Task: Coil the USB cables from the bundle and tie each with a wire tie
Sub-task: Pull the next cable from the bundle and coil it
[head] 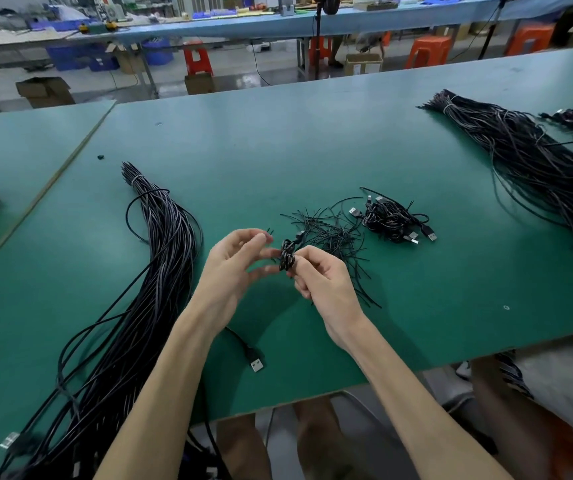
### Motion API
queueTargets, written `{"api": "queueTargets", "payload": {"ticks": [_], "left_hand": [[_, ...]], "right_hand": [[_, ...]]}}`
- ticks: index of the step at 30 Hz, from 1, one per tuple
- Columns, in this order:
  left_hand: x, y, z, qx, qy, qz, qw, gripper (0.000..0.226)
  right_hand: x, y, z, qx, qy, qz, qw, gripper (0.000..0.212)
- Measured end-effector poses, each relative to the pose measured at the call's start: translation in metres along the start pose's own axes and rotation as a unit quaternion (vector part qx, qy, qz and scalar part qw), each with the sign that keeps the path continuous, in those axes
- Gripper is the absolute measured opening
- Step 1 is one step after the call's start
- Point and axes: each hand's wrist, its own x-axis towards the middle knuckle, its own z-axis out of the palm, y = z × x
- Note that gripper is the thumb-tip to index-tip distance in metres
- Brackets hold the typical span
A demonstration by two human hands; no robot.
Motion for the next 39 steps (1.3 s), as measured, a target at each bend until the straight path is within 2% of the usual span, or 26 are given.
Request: {"api": "queueTargets", "payload": {"ticks": [1, 3, 6, 10, 13, 16, 18, 22, 25, 27, 28, 30, 32, 33, 36, 39], "left_hand": [[0.0, 0.001, 0.0, 0.033, 0.008, -0.032, 0.999, 0.029], [0.0, -0.001, 0.0, 0.13, -0.037, -0.086, 0.987, 0.046], [-0.004, 0.0, -0.001, 0.163, -0.092, -0.099, 0.977, 0.05], [-0.005, 0.005, -0.004, 0.139, -0.102, -0.033, 0.984, 0.026], [-0.006, 0.004, -0.003, 0.177, -0.097, 0.052, 0.978, 0.022], [-0.005, 0.005, 0.003, 0.194, -0.075, 0.127, 0.97, 0.033], [-0.006, 0.005, 0.007, 0.213, -0.064, 0.173, 0.959, 0.043], [-0.007, 0.0, 0.012, 0.257, -0.044, 0.229, 0.938, 0.038], [-0.004, -0.001, 0.006, 0.245, -0.063, 0.202, 0.946, 0.038], [-0.003, -0.001, 0.001, 0.156, -0.058, 0.127, 0.978, 0.02], [-0.003, 0.0, 0.0, 0.122, -0.034, 0.082, 0.989, 0.02], [-0.001, 0.0, 0.001, 0.157, 0.014, 0.008, 0.988, 0.046], [0.001, -0.002, 0.001, 0.221, -0.004, -0.05, 0.974, 0.075], [0.001, -0.003, 0.0, 0.226, -0.028, -0.069, 0.971, 0.078], [-0.002, 0.001, -0.005, 0.211, -0.074, -0.073, 0.972, 0.057], [-0.002, 0.003, -0.005, 0.214, -0.074, -0.007, 0.974, 0.026]], "right_hand": [[-0.001, 0.001, 0.0, -0.014, 0.0, -0.007, 1.0, 0.022], [-0.001, 0.002, 0.001, -0.047, -0.001, -0.023, 0.999, 0.024], [-0.001, 0.002, 0.001, -0.076, -0.005, -0.032, 0.997, 0.029], [0.0, 0.003, -0.001, -0.072, -0.004, -0.026, 0.997, 0.027], [0.0, 0.003, -0.001, -0.058, -0.013, -0.021, 0.998, 0.024], [0.002, 0.004, 0.0, -0.04, -0.018, -0.005, 0.999, 0.032], [0.003, 0.006, -0.001, -0.013, -0.021, -0.002, 1.0, 0.025], [0.003, 0.006, -0.004, 0.011, -0.009, 0.003, 1.0, 0.021], [0.003, 0.008, -0.002, 0.011, 0.016, 0.002, 1.0, 0.021], [0.003, 0.008, -0.002, -0.017, 0.03, -0.01, 0.999, 0.023], [0.003, 0.008, -0.003, -0.038, 0.032, -0.018, 0.999, 0.025], [0.001, 0.007, -0.001, -0.078, 0.03, -0.041, 0.996, 0.026], [-0.001, 0.006, 0.0, -0.117, 0.028, -0.065, 0.991, 0.027], [-0.002, 0.005, 0.001, -0.135, 0.025, -0.074, 0.988, 0.028], [-0.003, 0.004, 0.0, -0.158, 0.018, -0.077, 0.984, 0.029], [-0.001, 0.005, -0.003, -0.142, 0.017, -0.057, 0.988, 0.027]]}}
